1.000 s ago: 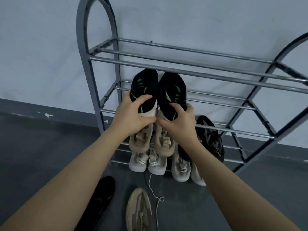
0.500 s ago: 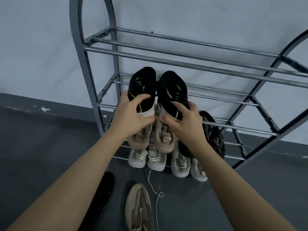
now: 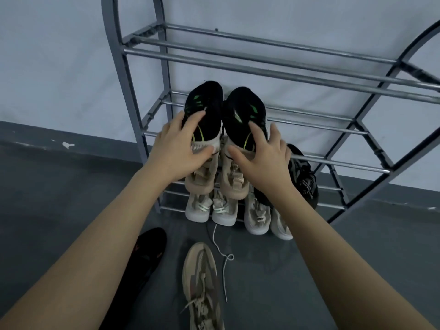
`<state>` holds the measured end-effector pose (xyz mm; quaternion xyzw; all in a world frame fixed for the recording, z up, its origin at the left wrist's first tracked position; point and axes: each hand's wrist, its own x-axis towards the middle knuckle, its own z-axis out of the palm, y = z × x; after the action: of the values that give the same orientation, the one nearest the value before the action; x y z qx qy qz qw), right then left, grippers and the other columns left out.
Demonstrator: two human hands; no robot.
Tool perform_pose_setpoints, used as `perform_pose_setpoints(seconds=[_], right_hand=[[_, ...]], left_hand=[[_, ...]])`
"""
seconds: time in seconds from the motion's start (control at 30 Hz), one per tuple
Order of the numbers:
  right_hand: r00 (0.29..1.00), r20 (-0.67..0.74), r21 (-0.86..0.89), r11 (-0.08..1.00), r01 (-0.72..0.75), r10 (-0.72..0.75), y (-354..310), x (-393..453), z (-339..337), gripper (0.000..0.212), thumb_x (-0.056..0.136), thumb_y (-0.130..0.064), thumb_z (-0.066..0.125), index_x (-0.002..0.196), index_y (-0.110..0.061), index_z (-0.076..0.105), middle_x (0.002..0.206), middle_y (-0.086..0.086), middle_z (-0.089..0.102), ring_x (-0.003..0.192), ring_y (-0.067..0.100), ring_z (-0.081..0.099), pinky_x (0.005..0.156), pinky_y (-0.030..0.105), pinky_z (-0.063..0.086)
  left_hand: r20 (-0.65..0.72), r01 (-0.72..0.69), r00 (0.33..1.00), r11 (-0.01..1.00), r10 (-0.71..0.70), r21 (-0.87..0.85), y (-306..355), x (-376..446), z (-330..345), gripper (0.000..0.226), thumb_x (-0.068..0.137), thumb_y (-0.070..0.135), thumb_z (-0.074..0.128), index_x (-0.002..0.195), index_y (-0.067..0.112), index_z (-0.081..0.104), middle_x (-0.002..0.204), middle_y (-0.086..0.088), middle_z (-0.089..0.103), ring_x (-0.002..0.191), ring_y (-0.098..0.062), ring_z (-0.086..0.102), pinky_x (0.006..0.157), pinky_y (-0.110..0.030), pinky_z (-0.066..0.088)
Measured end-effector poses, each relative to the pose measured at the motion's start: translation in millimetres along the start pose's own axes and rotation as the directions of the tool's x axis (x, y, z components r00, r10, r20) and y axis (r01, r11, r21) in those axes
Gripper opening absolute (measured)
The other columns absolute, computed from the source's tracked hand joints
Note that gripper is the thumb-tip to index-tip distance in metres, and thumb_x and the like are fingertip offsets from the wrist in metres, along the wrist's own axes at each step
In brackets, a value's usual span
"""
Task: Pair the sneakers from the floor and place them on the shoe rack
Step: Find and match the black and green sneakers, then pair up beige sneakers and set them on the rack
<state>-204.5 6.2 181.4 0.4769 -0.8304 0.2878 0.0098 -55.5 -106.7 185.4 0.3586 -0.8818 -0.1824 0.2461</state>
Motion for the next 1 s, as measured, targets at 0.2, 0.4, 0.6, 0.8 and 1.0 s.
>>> perform_pose_setpoints(seconds=[0.2,0.4,0.6,0.8,1.0], right_hand=[[0.984,-0.139,0.046,0.992,0.121,-0.113,-7.4,-51.4,-5.5,0.048,0.091,-0.041,0.049,0.132,-0.016,0.046,0.143,0.014,0.033,0.128,0.036,0.032,0.104,0.047,0.023],[0.977,0.006,0.072,0.974,0.214,-0.215,5.7,-124.6,27.9,0.040,0.090,-0.039,0.049,0.122,-0.015,0.053,0.130,0.008,0.047,0.115,0.030,0.043,0.095,0.039,0.030],[0.942,0.315,0.073,0.992,0.099,-0.117,61.1,-211.6,99.4,0.041,0.089,-0.038,0.049,0.123,-0.014,0.054,0.122,0.009,0.054,0.107,0.034,0.054,0.088,0.042,0.038],[0.858,0.508,0.079,0.989,-0.129,0.071,111.2,-268.2,157.7,0.042,0.093,-0.030,0.054,0.132,-0.015,0.050,0.118,0.015,0.057,0.107,0.038,0.055,0.090,0.046,0.044],[0.834,0.544,0.172,0.961,-0.217,0.091,116.6,-275.0,186.5,0.048,0.093,-0.029,0.053,0.140,-0.023,0.042,0.115,0.011,0.061,0.102,0.029,0.057,0.084,0.039,0.047]], left_hand=[[-0.111,-0.056,0.992,0.997,0.051,-0.046,2.7,-68.7,-3.3,0.060,0.082,0.042,0.044,0.136,0.018,0.039,0.135,-0.006,0.043,0.124,-0.027,0.039,0.103,-0.044,0.033],[0.001,0.037,0.999,0.999,-0.037,-0.021,-14.3,-151.5,33.7,0.051,0.084,0.040,0.047,0.131,0.020,0.045,0.131,-0.004,0.046,0.121,-0.026,0.039,0.092,-0.031,0.023],[0.294,0.203,0.932,0.977,-0.214,0.068,-32.4,-236.2,117.2,0.049,0.089,0.034,0.053,0.134,0.020,0.041,0.133,-0.007,0.045,0.119,-0.030,0.042,0.098,-0.041,0.031],[0.450,0.321,0.830,0.942,-0.330,0.099,-44.9,-288.5,186.9,0.066,0.090,0.048,0.043,0.145,0.024,0.017,0.144,-0.008,0.031,0.127,-0.028,0.035,0.103,-0.042,0.029],[0.479,0.305,0.824,0.949,-0.302,0.074,-38.8,-307.6,225.2,0.117,0.061,0.076,0.056,0.148,0.018,0.002,0.153,-0.018,0.002,0.132,-0.037,0.030,0.097,-0.046,0.040]])
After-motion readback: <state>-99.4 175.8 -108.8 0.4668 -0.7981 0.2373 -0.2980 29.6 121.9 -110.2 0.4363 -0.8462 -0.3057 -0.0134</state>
